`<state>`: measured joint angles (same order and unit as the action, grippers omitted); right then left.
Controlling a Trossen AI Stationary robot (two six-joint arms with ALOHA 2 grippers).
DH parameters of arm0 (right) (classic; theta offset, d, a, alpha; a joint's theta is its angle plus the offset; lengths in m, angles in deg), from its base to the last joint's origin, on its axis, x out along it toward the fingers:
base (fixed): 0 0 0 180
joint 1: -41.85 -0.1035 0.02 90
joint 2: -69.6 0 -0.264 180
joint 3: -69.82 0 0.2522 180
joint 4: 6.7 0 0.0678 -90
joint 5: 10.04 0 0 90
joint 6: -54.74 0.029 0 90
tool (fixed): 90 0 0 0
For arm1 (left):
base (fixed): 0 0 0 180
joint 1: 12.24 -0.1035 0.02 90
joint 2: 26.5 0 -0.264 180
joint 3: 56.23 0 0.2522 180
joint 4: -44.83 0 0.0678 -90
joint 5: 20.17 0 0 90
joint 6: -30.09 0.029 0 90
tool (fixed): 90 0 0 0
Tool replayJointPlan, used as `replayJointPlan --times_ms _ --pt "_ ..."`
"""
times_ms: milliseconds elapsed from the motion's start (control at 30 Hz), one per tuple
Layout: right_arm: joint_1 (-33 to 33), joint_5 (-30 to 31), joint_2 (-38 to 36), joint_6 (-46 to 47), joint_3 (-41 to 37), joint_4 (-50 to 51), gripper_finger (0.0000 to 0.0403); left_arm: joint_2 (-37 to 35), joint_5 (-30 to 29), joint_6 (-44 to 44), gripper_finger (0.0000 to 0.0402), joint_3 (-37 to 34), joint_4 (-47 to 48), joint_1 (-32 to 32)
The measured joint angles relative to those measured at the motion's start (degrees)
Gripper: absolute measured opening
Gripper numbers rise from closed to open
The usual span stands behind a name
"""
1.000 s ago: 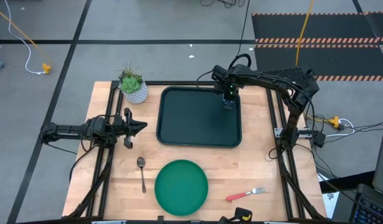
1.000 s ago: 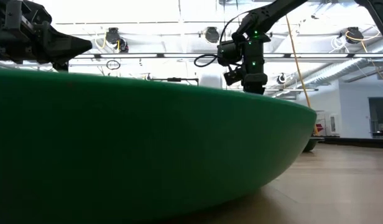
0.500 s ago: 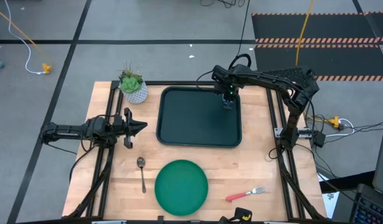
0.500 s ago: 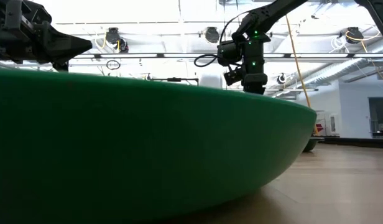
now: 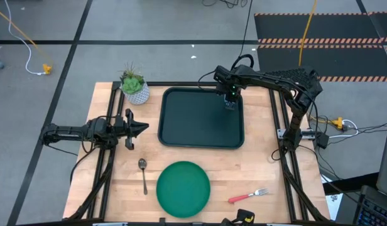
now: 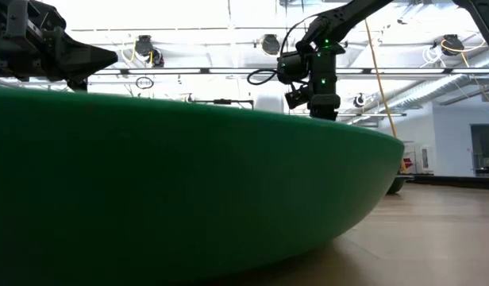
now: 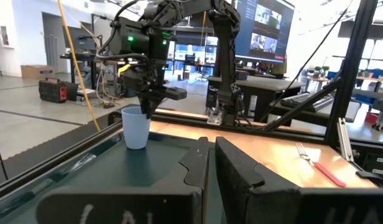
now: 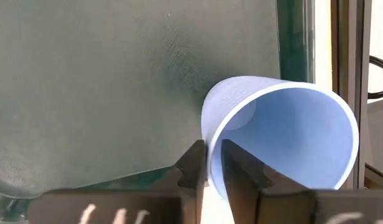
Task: Pick and place plate/cup/fork/spoon on tray
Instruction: Put the blue cup on the black tray, then put the green plate on the black tray
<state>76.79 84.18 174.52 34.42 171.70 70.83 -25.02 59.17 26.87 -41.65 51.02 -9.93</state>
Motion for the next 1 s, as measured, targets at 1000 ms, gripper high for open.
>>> replayJointPlan --times_ms 1000 --pt "-8.8 0.5 -22.7 11.9 0.0 -1.2 0.0201 6.0 -2.5 5.6 0.0031 6.8 0.5 0.0"
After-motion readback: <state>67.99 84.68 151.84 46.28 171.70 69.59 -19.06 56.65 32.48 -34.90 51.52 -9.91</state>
